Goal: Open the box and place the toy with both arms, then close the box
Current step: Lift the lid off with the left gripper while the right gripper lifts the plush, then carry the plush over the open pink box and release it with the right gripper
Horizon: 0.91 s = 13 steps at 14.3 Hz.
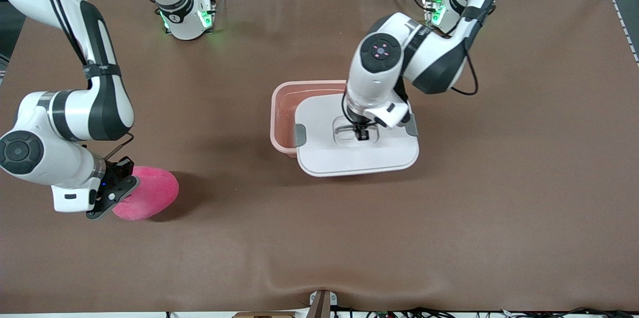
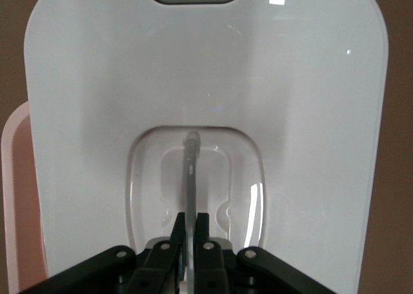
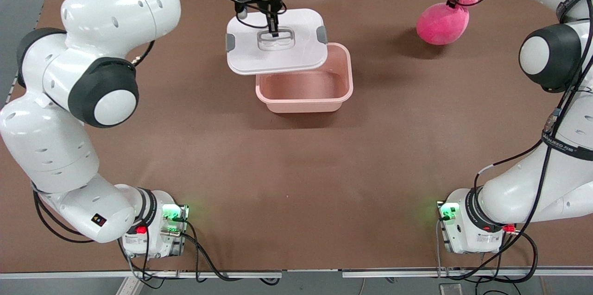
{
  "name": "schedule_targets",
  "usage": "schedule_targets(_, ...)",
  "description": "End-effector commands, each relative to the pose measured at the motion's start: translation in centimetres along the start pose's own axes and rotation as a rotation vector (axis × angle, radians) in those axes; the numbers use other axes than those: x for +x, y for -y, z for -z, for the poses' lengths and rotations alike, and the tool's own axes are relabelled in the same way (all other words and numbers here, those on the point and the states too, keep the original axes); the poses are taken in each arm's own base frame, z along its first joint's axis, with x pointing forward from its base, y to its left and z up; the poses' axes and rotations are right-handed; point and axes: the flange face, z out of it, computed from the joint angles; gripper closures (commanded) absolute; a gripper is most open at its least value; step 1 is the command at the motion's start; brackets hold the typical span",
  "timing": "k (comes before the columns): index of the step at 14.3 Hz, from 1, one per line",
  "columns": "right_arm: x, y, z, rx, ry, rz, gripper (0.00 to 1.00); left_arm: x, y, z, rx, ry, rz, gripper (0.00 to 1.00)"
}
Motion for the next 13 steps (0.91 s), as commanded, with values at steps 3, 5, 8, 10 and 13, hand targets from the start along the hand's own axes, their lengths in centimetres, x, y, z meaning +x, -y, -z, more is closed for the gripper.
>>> schedule_targets(3,3.9,6.2,9.0,-0.148,-0.028,0.164,1.00,4.1,-2.8,1.5,-0.010,-0.011,-0.037,1.00)
schedule_targets(5,5.5,9.8,12.1,-0.199,-0.047,0.230,1.00,6.5,-4.5,1.6,-0.010,-0.011,-0.041,1.00)
schedule_targets(8,7.5,15.5,15.3,-0.262,-0.010,0.371,1.00,11.6,-7.8,1.4,-0.006,-0.014,-0.081,1.00)
schedule_targets(10,8.7,20.5,17.2,-0.270,0.010,0.445,1.00,14.6,-9.5,1.9,-0.009,-0.011,-0.093,1.00)
schedule_targets(13,10.4,26.6,18.9,-0.317,0.018,0.581,1.00,18.4,-11.0,2.6,0.002,-0.016,-0.124,1.00)
